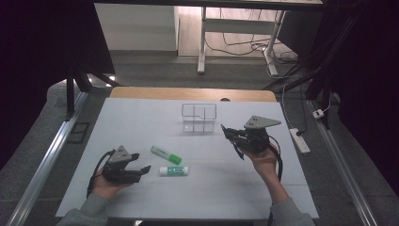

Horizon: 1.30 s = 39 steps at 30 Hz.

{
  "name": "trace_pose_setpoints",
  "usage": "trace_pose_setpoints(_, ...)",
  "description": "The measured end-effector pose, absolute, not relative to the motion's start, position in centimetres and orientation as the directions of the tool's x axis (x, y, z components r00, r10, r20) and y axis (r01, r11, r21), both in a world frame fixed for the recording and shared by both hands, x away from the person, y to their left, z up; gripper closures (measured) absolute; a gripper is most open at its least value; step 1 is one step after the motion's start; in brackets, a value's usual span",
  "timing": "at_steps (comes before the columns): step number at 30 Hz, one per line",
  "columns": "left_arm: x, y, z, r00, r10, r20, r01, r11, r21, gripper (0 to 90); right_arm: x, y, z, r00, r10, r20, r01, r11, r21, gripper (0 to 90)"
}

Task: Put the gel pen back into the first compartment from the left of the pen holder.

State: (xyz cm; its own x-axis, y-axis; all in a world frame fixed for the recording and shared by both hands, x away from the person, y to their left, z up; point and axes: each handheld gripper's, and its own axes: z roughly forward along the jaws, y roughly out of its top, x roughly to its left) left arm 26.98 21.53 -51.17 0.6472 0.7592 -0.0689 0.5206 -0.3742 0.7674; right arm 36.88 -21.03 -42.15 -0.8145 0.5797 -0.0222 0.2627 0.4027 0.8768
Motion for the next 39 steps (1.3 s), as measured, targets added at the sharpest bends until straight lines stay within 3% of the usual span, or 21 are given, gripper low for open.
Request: trace_pose_setpoints(39,27.1,21.6,-51.3,0.652,0.755,-0.073,0.521,-0.376,0.766,30.4,39.0,-15.5,-40.0,-0.835,0.550,0.010,0.226,0.326,0.918,79.8)
